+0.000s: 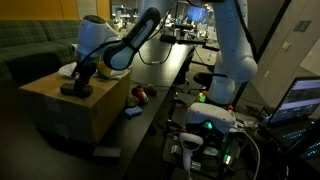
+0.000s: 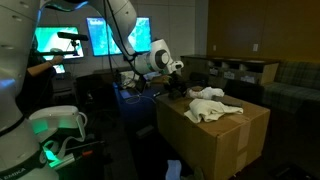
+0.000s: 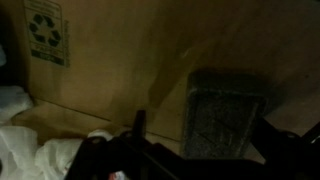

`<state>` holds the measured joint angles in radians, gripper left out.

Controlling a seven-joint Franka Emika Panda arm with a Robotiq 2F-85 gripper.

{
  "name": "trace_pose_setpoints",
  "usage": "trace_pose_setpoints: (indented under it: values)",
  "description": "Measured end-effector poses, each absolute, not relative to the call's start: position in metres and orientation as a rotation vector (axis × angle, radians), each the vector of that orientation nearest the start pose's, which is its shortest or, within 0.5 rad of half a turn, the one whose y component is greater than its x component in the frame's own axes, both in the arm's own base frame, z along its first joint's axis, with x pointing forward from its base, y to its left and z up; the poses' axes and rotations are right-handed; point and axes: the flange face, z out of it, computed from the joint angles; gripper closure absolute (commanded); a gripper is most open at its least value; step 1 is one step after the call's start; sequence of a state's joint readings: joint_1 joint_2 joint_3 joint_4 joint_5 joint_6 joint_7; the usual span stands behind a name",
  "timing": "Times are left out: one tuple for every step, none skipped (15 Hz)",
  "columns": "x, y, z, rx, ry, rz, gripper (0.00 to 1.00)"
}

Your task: Replace the objects on the box with the objects on the table one after the other

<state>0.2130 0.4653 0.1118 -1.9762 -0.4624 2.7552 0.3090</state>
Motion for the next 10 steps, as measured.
trace_pose_setpoints:
  values:
    - [0.605, 0.217, 0.260, -3.100, -0.632, -0.555, 0.03]
    - [0.607, 0.216, 0.260, -3.092, -0.638, -0.531, 0.25]
    - [0.610, 0.215, 0.260, -3.086, -0.647, -0.507, 0.27]
    - [0.612, 0.215, 0.261, -3.083, -0.656, -0.483, 0.29]
    - [0.614, 0.215, 0.262, -3.081, -0.661, -0.460, 0.38]
    - [0.615, 0.216, 0.264, -3.080, -0.668, -0.436, 0.46]
    - [0.616, 0.217, 0.266, -3.079, -0.675, -0.409, 0.53]
    - [0.616, 0.219, 0.268, -3.081, -0.679, -0.380, 0.62]
    - [0.616, 0.221, 0.270, -3.084, -0.679, -0.350, 0.68]
    - [0.617, 0.223, 0.274, -3.089, -0.675, -0.329, 0.68]
